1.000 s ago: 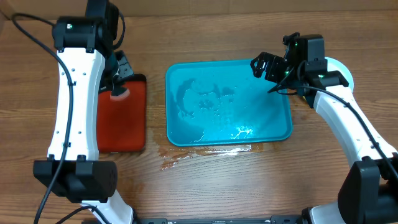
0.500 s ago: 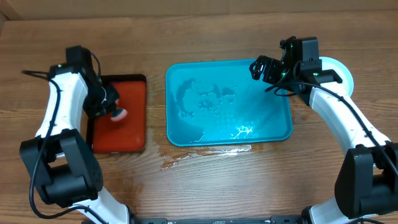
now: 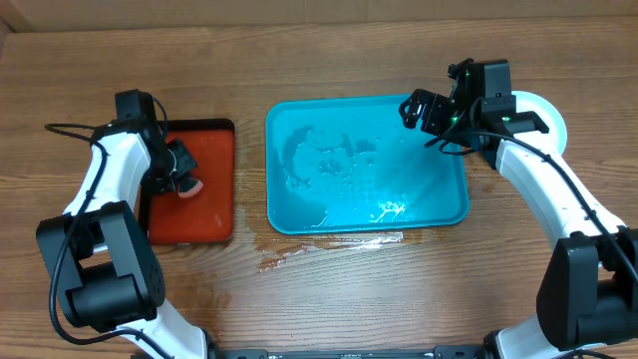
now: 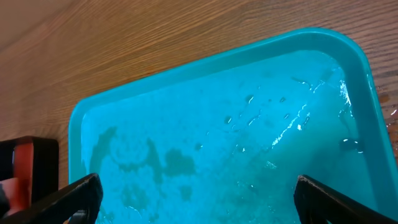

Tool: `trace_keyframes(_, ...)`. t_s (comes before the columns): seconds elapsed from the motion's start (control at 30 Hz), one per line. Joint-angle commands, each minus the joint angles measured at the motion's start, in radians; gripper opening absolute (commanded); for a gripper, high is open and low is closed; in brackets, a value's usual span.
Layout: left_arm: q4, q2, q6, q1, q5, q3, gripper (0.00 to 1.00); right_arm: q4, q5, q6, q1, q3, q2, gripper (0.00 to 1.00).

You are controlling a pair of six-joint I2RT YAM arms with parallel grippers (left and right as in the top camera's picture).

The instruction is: Clean dirty plates on tray and stack at the side

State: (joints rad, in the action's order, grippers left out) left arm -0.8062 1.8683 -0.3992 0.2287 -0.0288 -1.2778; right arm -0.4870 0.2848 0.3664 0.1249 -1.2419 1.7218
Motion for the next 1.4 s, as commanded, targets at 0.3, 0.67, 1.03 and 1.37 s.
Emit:
trace_keyframes(0.3,-0.114,-0.027,-0.003,0.012,-0.06,-0.148,0.26,-0.003,0.006,-0.027,-0.002,-0.024,-0.016,1.0)
trace_keyframes(0.67,-0.34,-0.334,0.107,0.026,-0.145,-0.301,0.41,-0.153,-0.117,-0.033,-0.002,-0.024,-0.203,1.0)
trace_keyframes(1.03,-0.22,-0.727,0.084,-0.019,-0.094,0.114,0.75,-0.482,-0.201,-0.136,0.0,-0.021,-0.287,1.0)
trace_keyframes(1.37,-0.172,-0.653,0.052,-0.019,-0.094,0.21,1.0,-0.492,-0.201,-0.139,-0.001,-0.021,-0.287,1.0)
